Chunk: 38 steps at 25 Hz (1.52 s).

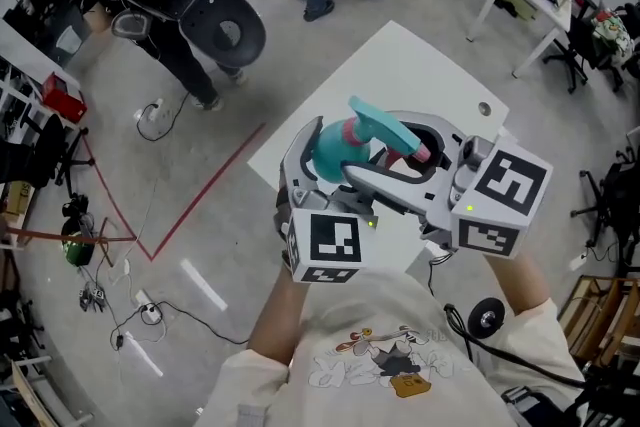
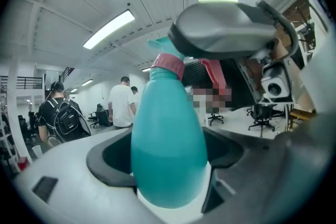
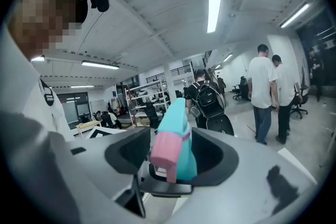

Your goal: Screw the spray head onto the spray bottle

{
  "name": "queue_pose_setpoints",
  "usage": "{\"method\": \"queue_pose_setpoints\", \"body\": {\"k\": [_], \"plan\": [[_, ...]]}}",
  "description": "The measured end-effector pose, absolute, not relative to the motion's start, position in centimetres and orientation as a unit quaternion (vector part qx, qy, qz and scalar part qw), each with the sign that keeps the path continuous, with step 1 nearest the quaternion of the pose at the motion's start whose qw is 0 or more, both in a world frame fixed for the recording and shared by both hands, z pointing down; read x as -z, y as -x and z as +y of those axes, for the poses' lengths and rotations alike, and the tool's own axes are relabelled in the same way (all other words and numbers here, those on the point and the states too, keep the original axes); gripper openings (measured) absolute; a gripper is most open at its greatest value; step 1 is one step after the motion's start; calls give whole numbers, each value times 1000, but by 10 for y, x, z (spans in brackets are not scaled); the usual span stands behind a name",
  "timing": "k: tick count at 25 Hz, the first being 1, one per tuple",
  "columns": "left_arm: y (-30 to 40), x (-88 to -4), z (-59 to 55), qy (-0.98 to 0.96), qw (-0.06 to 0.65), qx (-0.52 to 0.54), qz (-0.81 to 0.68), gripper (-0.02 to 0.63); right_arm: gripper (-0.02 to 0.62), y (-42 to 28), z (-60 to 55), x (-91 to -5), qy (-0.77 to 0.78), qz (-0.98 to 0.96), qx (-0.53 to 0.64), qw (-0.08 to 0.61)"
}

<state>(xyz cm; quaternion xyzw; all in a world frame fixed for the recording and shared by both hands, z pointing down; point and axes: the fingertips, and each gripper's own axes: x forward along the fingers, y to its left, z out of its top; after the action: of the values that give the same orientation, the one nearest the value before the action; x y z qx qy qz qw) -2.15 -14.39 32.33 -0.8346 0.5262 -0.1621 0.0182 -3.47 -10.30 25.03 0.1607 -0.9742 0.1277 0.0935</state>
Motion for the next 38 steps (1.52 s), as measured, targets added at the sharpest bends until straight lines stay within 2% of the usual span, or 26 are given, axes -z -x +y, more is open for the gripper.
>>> {"method": "queue_pose_setpoints", "body": {"k": [5,16,22,30,33,38], "plan": [[15,-317,-138,864,-2,137,484,399,236,8,-97,-232,-155,-978,-108,91],[0,-302,-95,963,-21,101,249,399,236,-30,-53,-180,1,-998,2,66],[-17,-288,-46,993,-28,87,79,399,236,-17,-40,-197,89,-994,27,60],[-25,-282,-30,993,-26,109,40,399,233,19,-22,-201,100,-990,80,64],[-27,-282,-28,993,-26,112,32,399,146,22,-24,-203,96,-989,89,68],[-27,-285,-29,989,-6,141,44,399,137,20,-23,-206,106,-987,85,87]]}}
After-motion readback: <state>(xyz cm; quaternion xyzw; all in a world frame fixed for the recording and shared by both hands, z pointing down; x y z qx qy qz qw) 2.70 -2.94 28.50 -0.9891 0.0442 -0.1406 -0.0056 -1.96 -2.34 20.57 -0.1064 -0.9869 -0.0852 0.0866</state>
